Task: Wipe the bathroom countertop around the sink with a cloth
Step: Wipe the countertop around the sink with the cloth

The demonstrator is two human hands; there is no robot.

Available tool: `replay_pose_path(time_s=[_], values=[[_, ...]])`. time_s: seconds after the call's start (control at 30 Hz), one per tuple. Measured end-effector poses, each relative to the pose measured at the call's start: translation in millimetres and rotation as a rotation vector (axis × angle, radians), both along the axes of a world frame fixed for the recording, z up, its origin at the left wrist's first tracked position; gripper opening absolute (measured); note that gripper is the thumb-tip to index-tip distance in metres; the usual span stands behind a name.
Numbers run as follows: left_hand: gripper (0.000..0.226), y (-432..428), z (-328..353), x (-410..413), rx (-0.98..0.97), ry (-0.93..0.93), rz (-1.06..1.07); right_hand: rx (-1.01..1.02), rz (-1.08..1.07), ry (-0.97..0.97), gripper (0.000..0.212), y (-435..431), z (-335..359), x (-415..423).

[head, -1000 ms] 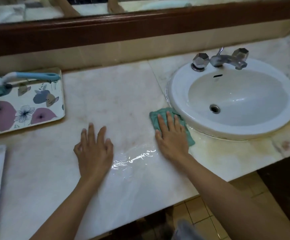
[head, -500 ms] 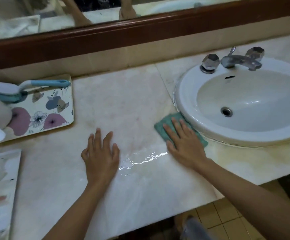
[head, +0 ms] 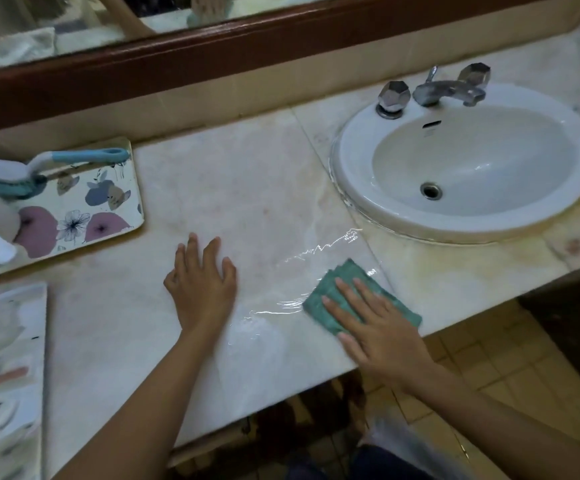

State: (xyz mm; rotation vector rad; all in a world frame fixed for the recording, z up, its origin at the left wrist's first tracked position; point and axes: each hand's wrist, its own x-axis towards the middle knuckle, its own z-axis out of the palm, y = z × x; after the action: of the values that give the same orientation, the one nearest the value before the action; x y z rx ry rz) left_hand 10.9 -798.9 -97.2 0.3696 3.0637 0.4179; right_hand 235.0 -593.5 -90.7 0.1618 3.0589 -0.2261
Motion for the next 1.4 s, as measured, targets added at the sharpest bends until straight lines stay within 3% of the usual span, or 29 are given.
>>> replay_pose_path(time_s=[0.13, 0.27, 0.4, 0.53, 0.7, 0.87, 1.0, 1.17, 1.33, 1.4], values=[[0.046, -1.7, -1.8, -1.7, 0.021, -0.001, -0.007, -0.060, -0.346, -0.105, 0.058, 57.9, 4.9, -0.7], [0.045, -3.5, -3.2, -0.5, 0.051, -0.011, -0.011, -0.045, -0.640, -0.075, 0.062, 15.9, 0.4, -44.4], [0.046, -6.7, 1.5, -1.4, 0.061, -0.037, -0.011, -0.101, -0.406, -0.071, 0.058, -24.2, 5.6, -55.8], [0.048, 3.9, 14.3, -1.4, 0.033, -0.092, 0.041, -0.078, -0.181, -0.048, 0.057, 9.8, 6.7, -11.8], [0.041, 51.7, 41.0, 24.6, 0.134, -0.171, 0.235, -0.093, -0.417, -0.034, 0.062, 106.0, 6.0, 51.3], [0.031, 144.7, 30.7, 101.3, 0.361, -0.054, -0.049, -0.133, -0.638, -0.001, 0.063, 197.6, -3.0, 106.0], [0.036, 218.3, 24.6, 131.8, 0.409, -0.147, 0.005, -0.129, -0.702, 0.010, 0.062, 210.3, -4.2, 100.8], [0.046, 245.4, 2.3, 154.4, 0.174, -0.026, 0.036, -0.130, -0.423, 0.087, 0.060, 178.0, -5.5, 71.6], [0.044, 249.9, 0.8, 152.8, 0.143, 0.007, 0.070, -0.138, -0.186, 0.078, 0.057, 214.9, -9.6, 85.2], [0.043, 250.1, 1.1, 154.0, 0.147, 0.017, 0.069, -0.090, -0.199, 0.106, 0.057, 252.7, -16.7, 102.3]])
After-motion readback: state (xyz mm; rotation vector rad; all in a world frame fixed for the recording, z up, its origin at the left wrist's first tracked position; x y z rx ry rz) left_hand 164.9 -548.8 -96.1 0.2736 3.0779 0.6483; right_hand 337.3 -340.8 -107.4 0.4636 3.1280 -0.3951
